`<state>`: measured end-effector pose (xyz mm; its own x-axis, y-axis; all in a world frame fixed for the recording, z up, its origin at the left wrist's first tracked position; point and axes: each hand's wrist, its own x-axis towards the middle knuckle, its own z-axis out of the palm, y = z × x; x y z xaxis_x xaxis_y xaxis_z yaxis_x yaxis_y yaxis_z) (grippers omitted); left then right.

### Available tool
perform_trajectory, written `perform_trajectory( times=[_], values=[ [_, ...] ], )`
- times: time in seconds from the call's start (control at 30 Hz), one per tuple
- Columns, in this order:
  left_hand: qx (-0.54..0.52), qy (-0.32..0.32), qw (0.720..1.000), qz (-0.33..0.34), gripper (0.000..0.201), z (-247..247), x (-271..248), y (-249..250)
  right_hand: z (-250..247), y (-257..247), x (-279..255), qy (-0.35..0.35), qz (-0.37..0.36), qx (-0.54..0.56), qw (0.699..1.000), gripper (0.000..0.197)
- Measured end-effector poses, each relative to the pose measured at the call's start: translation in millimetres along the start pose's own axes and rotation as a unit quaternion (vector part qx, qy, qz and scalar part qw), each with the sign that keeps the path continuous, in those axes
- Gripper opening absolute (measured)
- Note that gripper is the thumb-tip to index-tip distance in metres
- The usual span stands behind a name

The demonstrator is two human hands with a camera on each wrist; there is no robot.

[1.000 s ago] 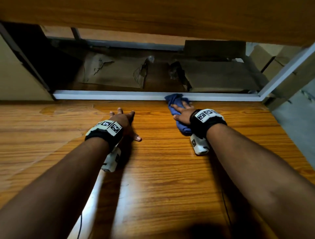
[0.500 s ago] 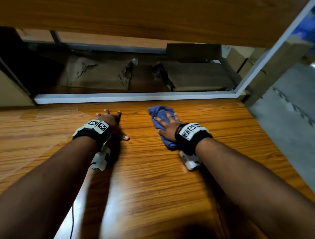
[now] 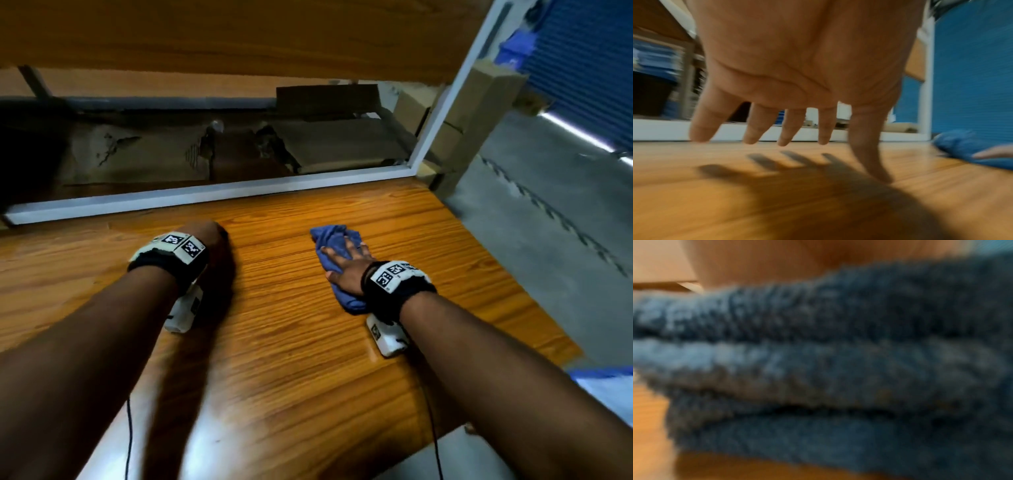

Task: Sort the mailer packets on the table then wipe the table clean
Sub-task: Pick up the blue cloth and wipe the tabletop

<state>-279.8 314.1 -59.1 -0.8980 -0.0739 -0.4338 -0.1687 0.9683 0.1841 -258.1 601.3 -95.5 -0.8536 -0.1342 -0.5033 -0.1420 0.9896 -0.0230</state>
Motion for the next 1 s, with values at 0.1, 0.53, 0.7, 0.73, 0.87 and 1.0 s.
perform_trajectory(
  times=[0.1,0.53,0.7,0.73,0.87,1.0],
  values=[
    [-0.030,-0.005,0.999,0.027,0.085,11.3,-0.6,33.4,-7.7,48.0,9.2,0.002,0.076,0.022,0.997,0.064],
    [-0.018,-0.059,0.995,-0.074,0.131,42.5,37.4,130.6,-49.3,86.5,103.2,0.011,-0.017,-0.025,0.999,0.066],
    [0.018,-0.066,0.993,-0.096,0.130,40.9,47.0,136.9,-73.7,133.2,133.5,0.016,0.041,0.007,0.999,0.066],
    [0.024,-0.065,0.993,-0.099,0.130,41.7,48.4,137.9,-78.1,122.7,130.8,0.023,0.026,0.012,0.999,0.065],
    [0.048,-0.060,0.991,-0.109,0.127,46.1,53.8,136.7,-66.1,32.9,131.4,0.008,-0.134,-0.044,0.990,0.062],
    [0.030,-0.049,0.992,-0.110,0.080,41.0,45.8,134.5,-62.6,1.6,141.0,-0.011,-0.190,-0.070,0.979,0.062]
  ],
)
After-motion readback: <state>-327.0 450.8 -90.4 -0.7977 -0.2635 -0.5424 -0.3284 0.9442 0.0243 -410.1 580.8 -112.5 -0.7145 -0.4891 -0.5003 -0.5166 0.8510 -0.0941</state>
